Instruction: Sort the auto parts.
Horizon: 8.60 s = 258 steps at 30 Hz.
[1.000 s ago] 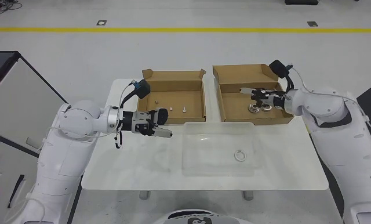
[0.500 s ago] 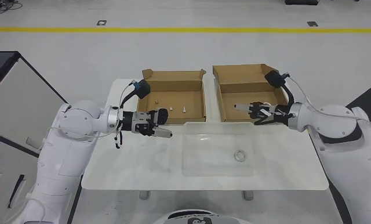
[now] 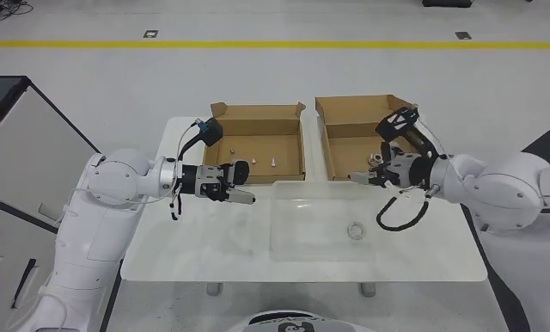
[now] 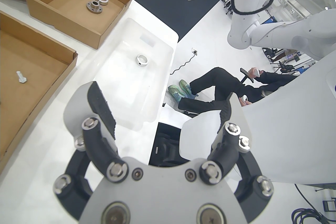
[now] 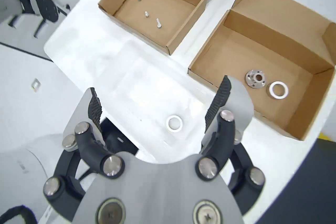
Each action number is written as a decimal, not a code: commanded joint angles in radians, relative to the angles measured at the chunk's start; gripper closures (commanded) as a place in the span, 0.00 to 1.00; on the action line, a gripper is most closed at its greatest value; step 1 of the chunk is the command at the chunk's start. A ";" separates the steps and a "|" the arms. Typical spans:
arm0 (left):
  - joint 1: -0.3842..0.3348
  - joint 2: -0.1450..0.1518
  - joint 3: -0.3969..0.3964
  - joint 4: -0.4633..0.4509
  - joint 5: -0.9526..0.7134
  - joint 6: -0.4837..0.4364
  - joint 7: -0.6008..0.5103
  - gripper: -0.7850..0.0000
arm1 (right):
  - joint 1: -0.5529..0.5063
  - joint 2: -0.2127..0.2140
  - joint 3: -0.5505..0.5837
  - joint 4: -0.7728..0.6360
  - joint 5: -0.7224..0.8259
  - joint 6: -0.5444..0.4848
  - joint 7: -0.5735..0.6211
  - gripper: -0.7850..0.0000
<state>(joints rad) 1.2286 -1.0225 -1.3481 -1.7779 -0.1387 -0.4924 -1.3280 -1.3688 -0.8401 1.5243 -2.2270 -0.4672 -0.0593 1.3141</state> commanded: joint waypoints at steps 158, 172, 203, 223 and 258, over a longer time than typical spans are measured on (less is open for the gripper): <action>0.000 0.000 0.000 0.000 0.000 0.000 0.000 0.00 | 0.674 -0.028 -1.269 0.528 -0.229 -0.331 0.102 0.64; 0.000 0.000 0.000 0.000 0.000 0.000 0.000 0.00 | 0.646 -0.035 -1.236 0.550 -0.246 -0.320 0.043 0.64; 0.000 0.000 0.000 0.000 0.000 0.000 0.000 0.00 | 0.619 -0.036 -1.124 0.537 -0.180 -0.266 0.081 1.00; 0.000 0.000 0.000 0.000 0.000 0.000 0.000 0.00 | 0.605 0.105 -0.814 0.288 0.008 -0.216 0.222 1.00; 0.000 0.000 0.000 0.000 0.000 0.000 0.000 0.00 | 0.640 -0.029 -0.706 0.617 1.608 -0.250 0.197 1.00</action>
<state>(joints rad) 1.2286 -1.0225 -1.3481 -1.7779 -0.1387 -0.4924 -1.3280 -0.7282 -0.8630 0.8094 -1.6060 1.1041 -0.3198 1.5005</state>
